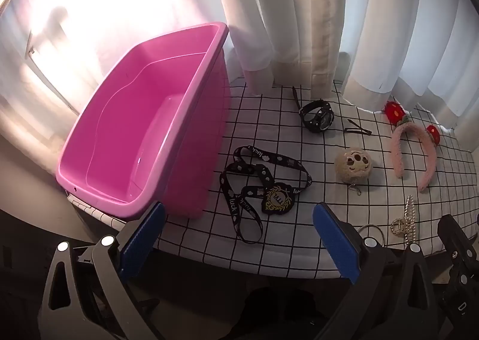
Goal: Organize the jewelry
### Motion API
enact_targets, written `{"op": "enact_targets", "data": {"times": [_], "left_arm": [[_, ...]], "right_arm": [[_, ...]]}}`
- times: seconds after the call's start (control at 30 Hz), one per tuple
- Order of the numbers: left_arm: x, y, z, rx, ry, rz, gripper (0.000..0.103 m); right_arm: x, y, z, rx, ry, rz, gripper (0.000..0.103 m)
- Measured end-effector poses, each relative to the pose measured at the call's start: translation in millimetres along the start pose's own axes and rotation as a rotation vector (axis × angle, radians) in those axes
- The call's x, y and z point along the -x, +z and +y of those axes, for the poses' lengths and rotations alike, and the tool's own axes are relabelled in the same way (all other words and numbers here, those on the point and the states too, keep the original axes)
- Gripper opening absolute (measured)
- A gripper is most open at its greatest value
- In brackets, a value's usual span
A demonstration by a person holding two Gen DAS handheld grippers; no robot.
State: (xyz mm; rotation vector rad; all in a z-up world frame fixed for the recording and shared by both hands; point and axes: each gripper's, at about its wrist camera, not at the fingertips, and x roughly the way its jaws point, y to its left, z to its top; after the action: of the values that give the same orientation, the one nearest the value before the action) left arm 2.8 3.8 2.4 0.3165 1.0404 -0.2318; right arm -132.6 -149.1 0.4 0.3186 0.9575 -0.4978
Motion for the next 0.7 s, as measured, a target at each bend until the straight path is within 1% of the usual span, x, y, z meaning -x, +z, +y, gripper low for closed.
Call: {"op": "enact_targets", "data": {"times": [0.03, 0.1, 0.27, 0.3, 0.37, 0.47, 0.57, 0.7], "left_arm": [[0.3, 1.1, 2.4, 0.013, -0.012, -0.002, 0.097], [3.1, -2.0, 8.5, 0.020, -0.036, -0.033, 0.097], [3.0, -8.4, 4.6, 0.001, -0.034, -0.036, 0.097], [1.4, -5.3, 3.6, 0.000, -0.034, -0.030, 0.097], [2.1, -5.4, 7.1, 0.015, -0.040, -0.035, 0.097], [1.8, -5.5, 9.9, 0.020, -0.007, -0.033, 0.097], [0.3, -6.7, 8.7, 0.004, 0.001, -0.025, 0.097], [2.6, -7.4, 9.2, -0.001, 0.003, -0.034, 0.097]], "right_arm": [[0.3, -0.2, 0.2, 0.001, 0.002, -0.005, 0.094], [0.6, -0.5, 1.2, 0.003, 0.003, -0.004, 0.094], [1.2, -4.0, 5.2, 0.013, 0.005, -0.004, 0.094], [1.0, 0.2, 2.0, 0.010, 0.009, -0.002, 0.094], [0.9, 0.9, 1.1, 0.011, 0.009, 0.000, 0.094], [0.8, 0.8, 1.7, 0.008, 0.010, 0.000, 0.094], [1.3, 0.3, 2.8, 0.007, 0.013, -0.001, 0.094], [-0.2, 0.6, 4.2, 0.009, 0.014, 0.003, 0.094]]}}
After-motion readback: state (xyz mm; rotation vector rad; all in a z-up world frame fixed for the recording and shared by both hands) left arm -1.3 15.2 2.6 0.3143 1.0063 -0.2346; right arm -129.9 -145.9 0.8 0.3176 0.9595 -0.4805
